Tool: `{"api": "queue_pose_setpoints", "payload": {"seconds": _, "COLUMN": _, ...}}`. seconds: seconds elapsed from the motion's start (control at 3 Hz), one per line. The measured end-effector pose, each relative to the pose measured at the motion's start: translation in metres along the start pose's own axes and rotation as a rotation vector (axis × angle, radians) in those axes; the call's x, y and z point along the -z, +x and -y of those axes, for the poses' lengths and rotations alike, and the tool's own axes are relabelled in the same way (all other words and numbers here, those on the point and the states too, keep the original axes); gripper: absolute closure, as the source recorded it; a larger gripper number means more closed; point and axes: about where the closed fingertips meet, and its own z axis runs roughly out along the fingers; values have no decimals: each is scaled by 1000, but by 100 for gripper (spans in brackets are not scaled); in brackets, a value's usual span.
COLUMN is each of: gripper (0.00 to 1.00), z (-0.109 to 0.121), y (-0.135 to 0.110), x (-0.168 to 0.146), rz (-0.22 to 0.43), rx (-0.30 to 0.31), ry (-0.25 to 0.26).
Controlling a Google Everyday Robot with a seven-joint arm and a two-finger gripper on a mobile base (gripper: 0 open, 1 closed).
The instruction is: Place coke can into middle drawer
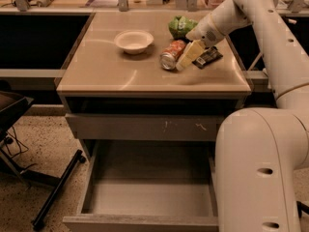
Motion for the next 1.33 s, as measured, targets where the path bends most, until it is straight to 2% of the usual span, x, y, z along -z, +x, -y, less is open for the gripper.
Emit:
{"api": "queue_pose_setpoints", "payload": {"seconds": 0.33, "gripper": 0, "z": -3, "y": -33, "x": -5, "rz": 73, "rx": -3, "ry": 5}}
{"api": "queue_pose_setpoints", "payload": {"seconds": 0.67, "gripper": 0, "z": -3, "y": -34, "x": -6, "rz": 75, "rx": -3, "ry": 6}}
{"api": "queue_pose_setpoints", "payload": {"seconds": 1.0, "gripper": 0, "z": 15, "y": -10, "x": -37, "rz": 60, "rx": -79, "ry": 19}}
{"api": "queue_pose_setpoints", "payload": {"seconds": 1.33, "gripper": 0, "z": 15, "y": -10, "x": -37, "rz": 60, "rx": -79, "ry": 18}}
